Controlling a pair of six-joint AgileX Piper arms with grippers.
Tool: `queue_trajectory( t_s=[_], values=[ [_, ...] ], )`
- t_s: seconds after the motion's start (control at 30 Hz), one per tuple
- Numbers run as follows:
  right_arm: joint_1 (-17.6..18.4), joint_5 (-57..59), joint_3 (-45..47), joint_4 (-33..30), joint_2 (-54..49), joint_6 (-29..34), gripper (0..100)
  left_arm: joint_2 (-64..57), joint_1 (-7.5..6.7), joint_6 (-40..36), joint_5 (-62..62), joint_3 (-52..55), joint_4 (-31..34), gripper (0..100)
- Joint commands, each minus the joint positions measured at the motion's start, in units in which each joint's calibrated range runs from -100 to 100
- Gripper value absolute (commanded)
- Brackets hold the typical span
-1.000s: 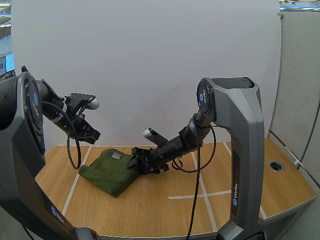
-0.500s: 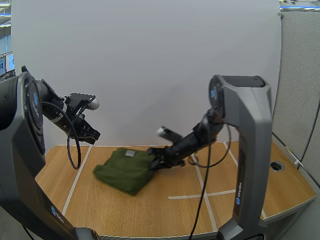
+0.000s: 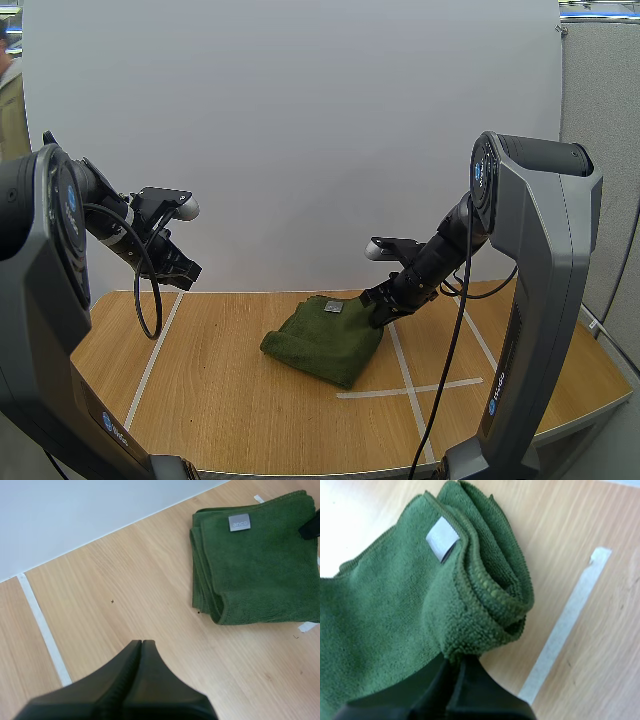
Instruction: Fold the towel
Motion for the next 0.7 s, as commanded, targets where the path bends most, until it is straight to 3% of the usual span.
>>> queue_trajectory(
  t_s=[0.0,0.2,0.43,0.67],
  values=[
    [-0.2,1.1,-1.3,0.6,-1.0,0.2,0,0.1,-0.19,-0.3,2.5,-0.3,-1.7,0],
    [1.0,-2.4,-3.2,-1.1,0.0,0.4,0,4.8,-3.25,-0.3,2.5,-0.3,-1.8,0],
    [3.7,-4.8,-4.2,-3.9,3.4,2.7,0,10.2,-5.51,-0.2,-6.0,-0.3,-4.3,0],
    [4.0,-5.5,-4.2,-4.0,3.4,2.8,0,19.1,-10.58,0.9,-18.0,-3.5,-4.9,0]
  ],
)
